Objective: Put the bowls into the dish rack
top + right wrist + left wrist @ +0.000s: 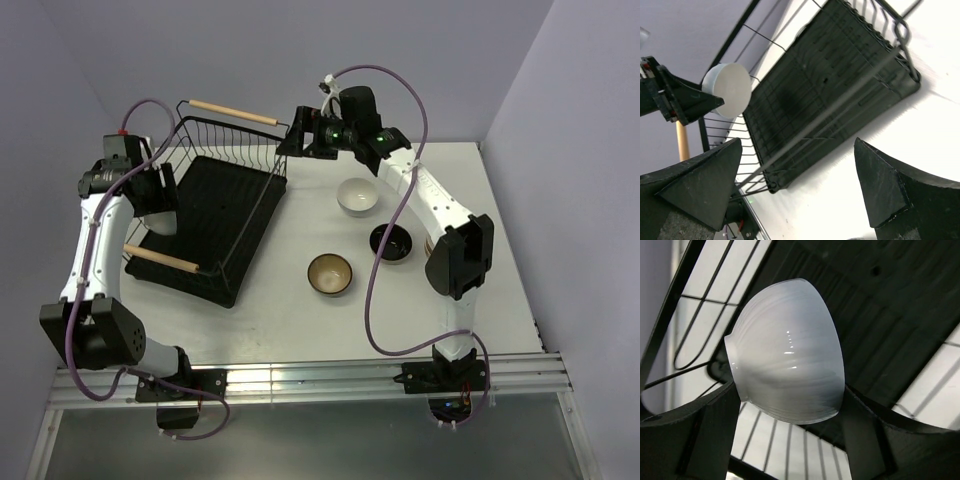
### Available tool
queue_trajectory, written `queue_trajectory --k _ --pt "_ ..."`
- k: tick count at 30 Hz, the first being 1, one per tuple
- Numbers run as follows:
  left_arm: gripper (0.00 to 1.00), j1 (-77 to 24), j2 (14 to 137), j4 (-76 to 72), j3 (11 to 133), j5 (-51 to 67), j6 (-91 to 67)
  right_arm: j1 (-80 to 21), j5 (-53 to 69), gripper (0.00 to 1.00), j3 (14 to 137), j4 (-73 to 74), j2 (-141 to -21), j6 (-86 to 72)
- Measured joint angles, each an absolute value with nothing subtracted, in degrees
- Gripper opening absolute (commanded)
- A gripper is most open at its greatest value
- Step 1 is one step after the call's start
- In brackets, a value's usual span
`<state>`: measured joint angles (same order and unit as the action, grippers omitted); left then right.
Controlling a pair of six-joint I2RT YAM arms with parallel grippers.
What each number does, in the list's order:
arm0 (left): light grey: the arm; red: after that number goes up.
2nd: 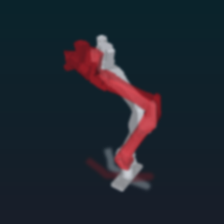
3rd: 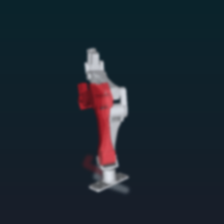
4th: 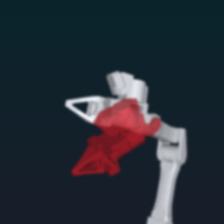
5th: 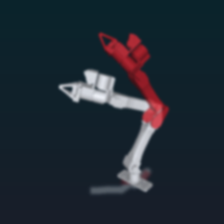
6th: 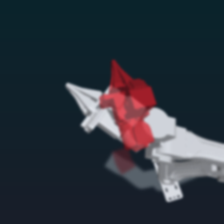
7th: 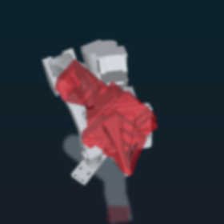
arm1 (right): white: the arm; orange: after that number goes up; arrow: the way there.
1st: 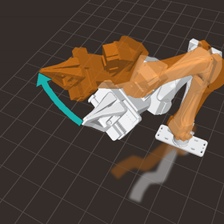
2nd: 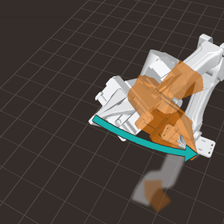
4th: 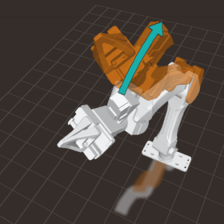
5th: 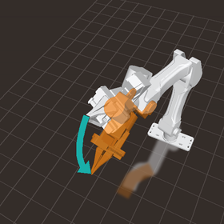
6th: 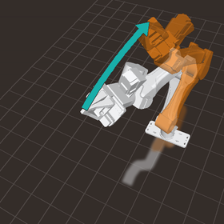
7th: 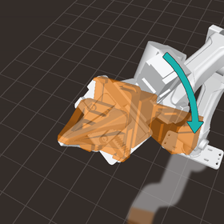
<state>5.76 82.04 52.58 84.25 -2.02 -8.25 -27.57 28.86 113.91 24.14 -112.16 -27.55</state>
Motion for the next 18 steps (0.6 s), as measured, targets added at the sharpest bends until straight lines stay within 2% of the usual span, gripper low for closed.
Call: queue_trajectory --k 10,18 --pt "0.00 0.78 89.52 56.51 82.96 -17.61 -4.08 -24.86 31.81 1.00 113.49 26.41 -112.16 -28.62" --pt "0.00 -2.96 90.78 58.43 82.61 -27.35 -2.46 -23.70 33.26 1.00 111.07 26.24 -112.16 -30.00"
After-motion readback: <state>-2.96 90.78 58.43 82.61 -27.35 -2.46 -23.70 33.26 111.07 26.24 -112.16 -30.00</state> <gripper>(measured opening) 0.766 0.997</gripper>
